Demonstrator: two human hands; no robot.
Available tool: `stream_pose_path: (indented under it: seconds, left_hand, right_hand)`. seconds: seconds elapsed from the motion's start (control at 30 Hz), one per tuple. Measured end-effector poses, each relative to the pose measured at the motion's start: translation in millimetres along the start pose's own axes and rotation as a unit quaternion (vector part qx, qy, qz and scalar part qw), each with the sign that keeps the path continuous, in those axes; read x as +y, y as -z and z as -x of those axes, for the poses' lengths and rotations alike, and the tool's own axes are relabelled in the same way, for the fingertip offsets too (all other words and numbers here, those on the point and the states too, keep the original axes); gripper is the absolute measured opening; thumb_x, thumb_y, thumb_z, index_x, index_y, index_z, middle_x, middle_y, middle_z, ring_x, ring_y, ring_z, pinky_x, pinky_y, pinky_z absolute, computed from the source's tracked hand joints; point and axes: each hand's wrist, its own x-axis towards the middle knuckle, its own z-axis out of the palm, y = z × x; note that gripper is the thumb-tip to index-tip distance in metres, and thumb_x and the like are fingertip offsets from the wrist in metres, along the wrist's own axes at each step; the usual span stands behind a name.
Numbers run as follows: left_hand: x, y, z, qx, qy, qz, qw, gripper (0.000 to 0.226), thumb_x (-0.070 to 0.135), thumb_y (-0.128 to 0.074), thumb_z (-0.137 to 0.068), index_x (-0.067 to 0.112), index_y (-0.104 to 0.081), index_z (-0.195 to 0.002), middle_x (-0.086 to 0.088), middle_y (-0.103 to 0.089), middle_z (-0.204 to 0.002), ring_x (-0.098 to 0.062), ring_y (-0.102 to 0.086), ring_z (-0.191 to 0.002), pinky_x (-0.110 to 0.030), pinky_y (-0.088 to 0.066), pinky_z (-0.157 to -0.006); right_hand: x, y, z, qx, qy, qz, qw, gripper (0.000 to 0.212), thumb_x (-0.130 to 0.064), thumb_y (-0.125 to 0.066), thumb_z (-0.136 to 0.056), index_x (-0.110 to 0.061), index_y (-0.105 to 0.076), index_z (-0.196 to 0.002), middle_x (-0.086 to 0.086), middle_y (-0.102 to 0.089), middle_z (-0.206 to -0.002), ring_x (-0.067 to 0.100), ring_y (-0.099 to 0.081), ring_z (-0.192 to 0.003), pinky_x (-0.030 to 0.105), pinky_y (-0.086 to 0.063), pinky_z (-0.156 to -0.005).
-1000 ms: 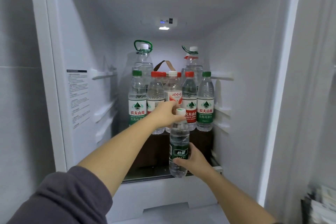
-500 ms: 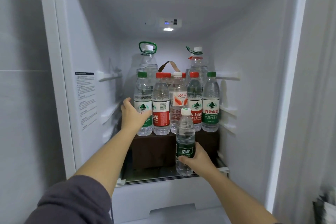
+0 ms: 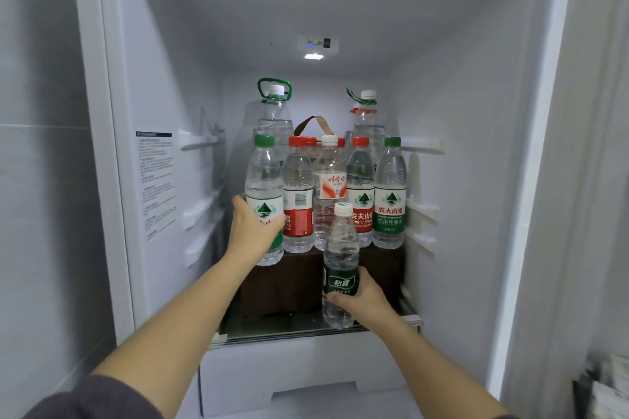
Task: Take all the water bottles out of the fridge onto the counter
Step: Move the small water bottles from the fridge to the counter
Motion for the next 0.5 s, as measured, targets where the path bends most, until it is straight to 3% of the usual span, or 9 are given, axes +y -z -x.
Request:
stream_pose_path:
  seconds: [0.07, 0.27, 0.5]
  left_hand:
    - [-2.0, 3.1, 19.9, 0.012, -0.021, 0.027, 0.999, 0.070, 0.017, -0.081, -0.074, 0.009, -0.036, -0.127, -0.002, -0.055, -0.115, -0.013, -0.056, -0.098, -0.024, -0.043, -0.074]
    - [-34.8, -4.4, 82.5, 0.010, -0.004, 0.066, 0.998, 0.065, 0.013, -0.082, -0.071, 0.020, -0.038, -0.119, -0.005, -0.058, -0.114, -0.015, -0.061, -0.099, -0.029, -0.051, -0.080]
    - [-59.9, -26.4, 103.5, -0.025, 0.015, 0.034, 0.999, 0.065, 0.010, -0.082, -0.071, 0.018, -0.040, -0.120, -0.007, -0.055, -0.118, -0.015, -0.057, -0.099, -0.008, -0.040, -0.070]
  right_hand:
    - [-1.6, 0.0, 0.7, 0.002, -0.002, 0.006, 1.000, 0.061, -0.017, -0.083, -0.075, -0.016, -0.048, -0.125, -0.001, -0.062, -0.112, 0.015, -0.060, -0.103, 0.033, -0.051, -0.092]
    - [-2.4, -0.2, 5.2, 0.010, -0.004, 0.022, 1.000, 0.063, -0.018, -0.083, -0.075, -0.015, -0.047, -0.127, 0.001, -0.061, -0.115, 0.019, -0.060, -0.107, 0.040, -0.052, -0.095]
    - [-0.5, -1.1, 3.3, 0.013, -0.006, 0.035, 0.999, 0.066, -0.021, -0.083, -0.075, -0.014, -0.046, -0.129, 0.003, -0.062, -0.119, 0.019, -0.060, -0.108, 0.039, -0.051, -0.096]
